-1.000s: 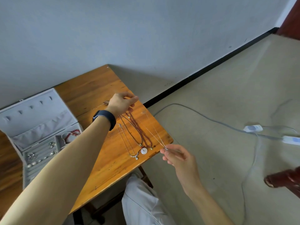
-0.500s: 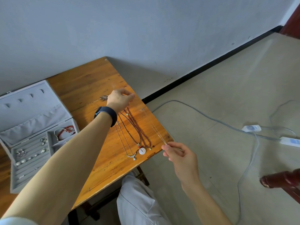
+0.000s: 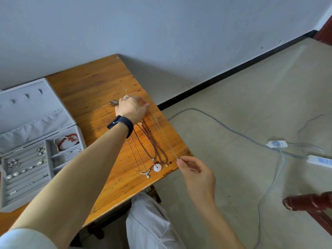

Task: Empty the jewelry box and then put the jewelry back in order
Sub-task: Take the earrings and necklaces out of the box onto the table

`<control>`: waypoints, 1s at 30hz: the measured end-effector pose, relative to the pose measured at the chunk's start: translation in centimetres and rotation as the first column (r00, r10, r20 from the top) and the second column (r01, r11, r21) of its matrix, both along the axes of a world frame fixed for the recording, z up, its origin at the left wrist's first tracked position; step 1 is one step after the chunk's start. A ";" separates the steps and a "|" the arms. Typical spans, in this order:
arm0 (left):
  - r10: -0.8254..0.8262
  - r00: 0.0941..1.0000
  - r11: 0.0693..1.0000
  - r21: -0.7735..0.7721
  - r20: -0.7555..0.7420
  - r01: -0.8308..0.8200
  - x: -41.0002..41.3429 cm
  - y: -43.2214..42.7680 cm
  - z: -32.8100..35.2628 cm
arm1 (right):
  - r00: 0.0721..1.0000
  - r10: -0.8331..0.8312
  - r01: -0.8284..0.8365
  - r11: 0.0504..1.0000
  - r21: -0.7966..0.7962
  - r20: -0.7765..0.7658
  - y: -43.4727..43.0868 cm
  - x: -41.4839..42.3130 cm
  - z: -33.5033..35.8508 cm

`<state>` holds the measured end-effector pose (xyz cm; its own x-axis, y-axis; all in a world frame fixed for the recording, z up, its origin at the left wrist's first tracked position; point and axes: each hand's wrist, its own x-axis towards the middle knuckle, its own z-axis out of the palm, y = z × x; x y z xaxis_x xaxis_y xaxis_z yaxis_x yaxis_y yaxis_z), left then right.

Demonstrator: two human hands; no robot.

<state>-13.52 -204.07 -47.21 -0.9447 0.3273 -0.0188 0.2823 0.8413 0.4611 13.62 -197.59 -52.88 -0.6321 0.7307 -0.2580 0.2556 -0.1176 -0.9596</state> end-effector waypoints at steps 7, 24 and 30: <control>-0.011 0.999 0.999 -0.044 -0.042 0.009 -0.7 0.0 -0.8 | 0.991 0.076 -0.118 0.895 0.431 0.114 0.4 -0.8 -0.2; 0.000 0.999 1.000 -0.005 -0.054 0.000 -1.4 0.1 -2.1 | 0.996 0.088 -0.086 0.772 0.630 0.029 0.5 -0.9 -2.0; 0.002 0.999 1.000 -0.021 -0.040 -0.003 -1.6 0.2 -2.0 | 0.994 0.100 -0.101 0.781 0.617 0.037 0.6 -0.8 -1.9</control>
